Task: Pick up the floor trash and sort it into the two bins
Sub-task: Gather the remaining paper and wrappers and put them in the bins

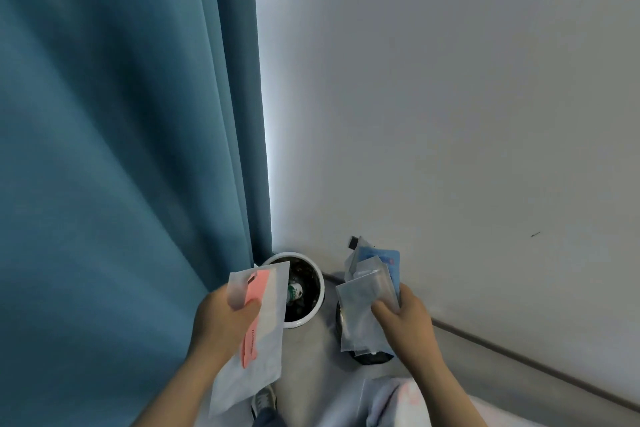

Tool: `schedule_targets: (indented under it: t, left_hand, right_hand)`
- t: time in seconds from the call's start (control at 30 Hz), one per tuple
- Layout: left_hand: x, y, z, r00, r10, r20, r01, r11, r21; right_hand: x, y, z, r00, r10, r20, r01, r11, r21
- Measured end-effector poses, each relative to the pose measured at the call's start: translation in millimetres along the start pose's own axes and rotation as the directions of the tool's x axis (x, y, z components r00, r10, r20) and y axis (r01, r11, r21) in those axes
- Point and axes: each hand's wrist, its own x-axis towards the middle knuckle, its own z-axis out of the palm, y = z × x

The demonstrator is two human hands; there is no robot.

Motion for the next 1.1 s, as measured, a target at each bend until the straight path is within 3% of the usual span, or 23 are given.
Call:
schedule_targets:
  t: [0.47, 0.7, 0.87, 1.1]
  left_hand:
    - [139.7, -24.8, 40.5, 0.995, -0.084, 0.053, 0.075, 0.986, 0.146]
    - [175.7, -73.0, 88.6, 0.968, -0.246, 0.055, 0.23, 0.95, 0.212]
    - [207.6, -104.6, 121.1, 0.956, -0.292, 0.027, 0.276, 0.928, 0.25]
    - [238.7, -147.6, 166.6, 0.947, -0.321, 0.028, 0.304, 0.917, 0.26]
  right_hand:
    - [132.1, 0.6, 69.5, 0.99, 0.104, 0.097, -0.085, 0.979, -0.184]
    - [196.1, 44.1, 117.7, 0.975, 0.189, 0.119, -0.148, 0.946, -0.289]
    - [235.1, 79.2, 158.9, 0.952, 0.229, 0.205, -0.152, 0.931, -0.332]
    - [273.7, 131.8, 200.9, 0.94, 0.264, 0.218, -0.175, 0.917, -0.359]
